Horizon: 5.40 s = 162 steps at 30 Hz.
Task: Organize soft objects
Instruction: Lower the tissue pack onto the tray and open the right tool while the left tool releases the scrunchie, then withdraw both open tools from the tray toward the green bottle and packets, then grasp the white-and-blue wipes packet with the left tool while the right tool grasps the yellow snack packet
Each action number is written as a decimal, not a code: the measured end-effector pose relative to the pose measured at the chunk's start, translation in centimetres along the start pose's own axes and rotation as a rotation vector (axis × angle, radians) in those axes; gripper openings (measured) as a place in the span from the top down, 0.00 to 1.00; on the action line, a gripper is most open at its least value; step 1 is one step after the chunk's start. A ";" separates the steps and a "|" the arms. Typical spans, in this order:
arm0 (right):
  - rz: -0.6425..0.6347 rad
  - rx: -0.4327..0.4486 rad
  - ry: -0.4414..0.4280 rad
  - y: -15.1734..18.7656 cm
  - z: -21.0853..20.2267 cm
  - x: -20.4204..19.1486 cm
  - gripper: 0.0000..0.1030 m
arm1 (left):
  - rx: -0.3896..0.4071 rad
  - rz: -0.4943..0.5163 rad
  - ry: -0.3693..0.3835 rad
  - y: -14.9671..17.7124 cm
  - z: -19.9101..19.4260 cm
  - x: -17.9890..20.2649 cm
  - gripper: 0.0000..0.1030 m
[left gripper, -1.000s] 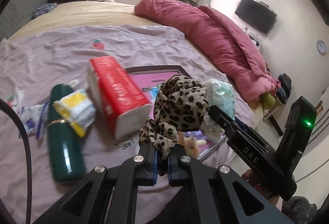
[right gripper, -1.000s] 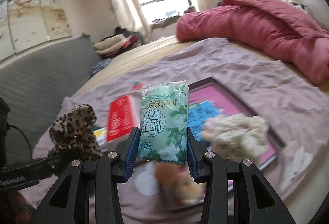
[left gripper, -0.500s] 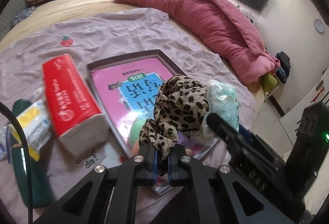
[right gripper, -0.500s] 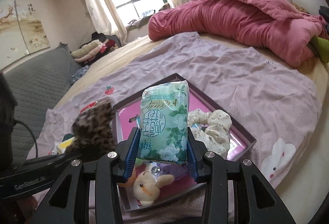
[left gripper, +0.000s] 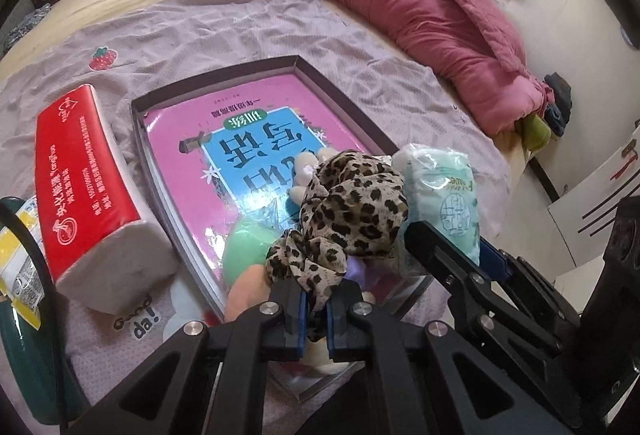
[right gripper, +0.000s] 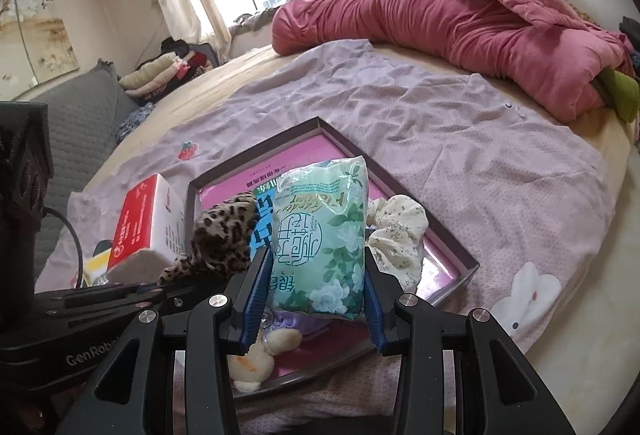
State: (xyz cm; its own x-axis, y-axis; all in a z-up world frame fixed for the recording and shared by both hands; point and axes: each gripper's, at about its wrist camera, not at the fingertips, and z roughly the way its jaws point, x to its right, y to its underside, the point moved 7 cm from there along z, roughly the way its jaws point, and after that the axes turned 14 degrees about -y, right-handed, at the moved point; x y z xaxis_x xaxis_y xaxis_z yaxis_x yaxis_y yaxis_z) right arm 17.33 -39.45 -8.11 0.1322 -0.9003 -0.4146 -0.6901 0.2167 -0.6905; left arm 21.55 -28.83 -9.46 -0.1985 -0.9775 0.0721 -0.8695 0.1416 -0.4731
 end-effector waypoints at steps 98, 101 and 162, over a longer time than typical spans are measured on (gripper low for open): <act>-0.153 0.210 -0.067 -2.1 -4.1 -6.6 0.29 | 0.164 -0.143 -0.062 5.4 -11.4 -10.0 0.43; -0.199 0.203 -0.101 -1.9 -4.3 -9.1 0.28 | 0.168 -0.182 -0.089 6.4 -12.3 -12.5 0.43; -0.613 -0.204 -0.044 5.6 18.0 -28.7 0.46 | 0.010 -0.508 -0.159 6.9 0.5 -36.7 0.29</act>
State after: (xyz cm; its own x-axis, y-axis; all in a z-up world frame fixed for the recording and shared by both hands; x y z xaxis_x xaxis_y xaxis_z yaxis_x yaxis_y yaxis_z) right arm 22.43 -5.64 -10.77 0.5716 -0.8205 -0.0080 -0.6010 -0.4120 -0.6849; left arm 23.06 7.89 -15.84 0.3185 -0.9342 0.1610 -0.8337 -0.3568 -0.4214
